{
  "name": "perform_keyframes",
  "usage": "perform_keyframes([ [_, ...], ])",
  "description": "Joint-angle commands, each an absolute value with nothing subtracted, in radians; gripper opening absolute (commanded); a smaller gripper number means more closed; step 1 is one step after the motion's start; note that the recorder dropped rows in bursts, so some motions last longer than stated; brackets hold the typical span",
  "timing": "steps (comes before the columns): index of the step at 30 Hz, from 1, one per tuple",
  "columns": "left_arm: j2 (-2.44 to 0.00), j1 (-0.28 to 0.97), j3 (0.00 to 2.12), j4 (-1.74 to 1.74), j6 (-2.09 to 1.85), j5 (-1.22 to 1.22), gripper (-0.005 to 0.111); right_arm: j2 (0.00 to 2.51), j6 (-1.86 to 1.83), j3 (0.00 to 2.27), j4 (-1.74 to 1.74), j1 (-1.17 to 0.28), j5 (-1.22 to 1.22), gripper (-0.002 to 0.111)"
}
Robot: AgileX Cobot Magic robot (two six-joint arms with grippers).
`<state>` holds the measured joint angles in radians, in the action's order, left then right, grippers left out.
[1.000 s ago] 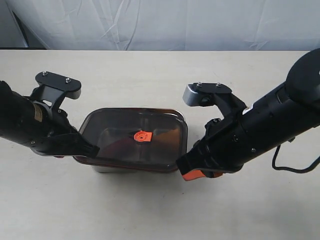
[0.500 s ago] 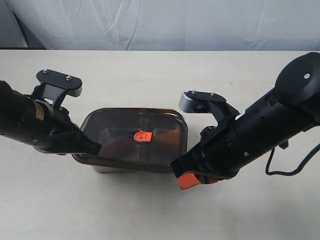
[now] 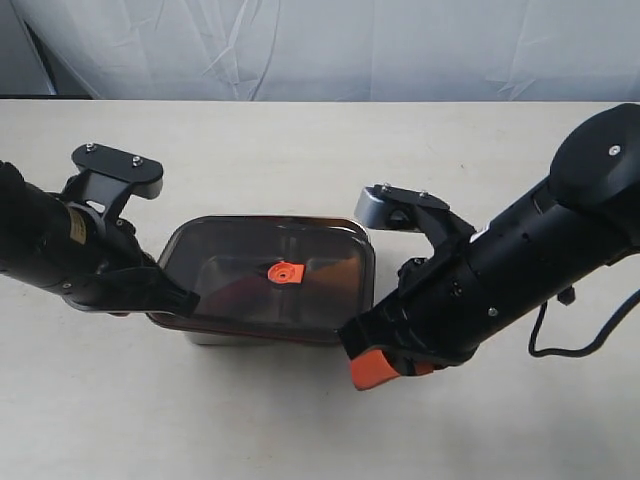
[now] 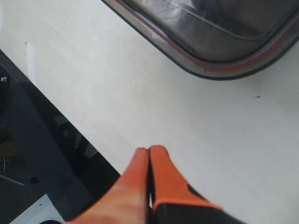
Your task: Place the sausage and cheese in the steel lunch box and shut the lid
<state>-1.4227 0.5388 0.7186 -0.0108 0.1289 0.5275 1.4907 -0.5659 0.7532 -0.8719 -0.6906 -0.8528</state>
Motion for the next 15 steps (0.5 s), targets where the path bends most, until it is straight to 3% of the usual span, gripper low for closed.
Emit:
perform_keyframes([
  [1,-1.425,0.538,0.717,-0.014,0.130,0.530,0.000,1.492,-0.570,0.753,-0.884,-0.743,-0.833,0.000],
  [15,-1.425,0.538,0.717,-0.014,0.130,0.530,0.000,1.493,-0.570,0.753,-0.892,-0.792,-0.752,0.000],
])
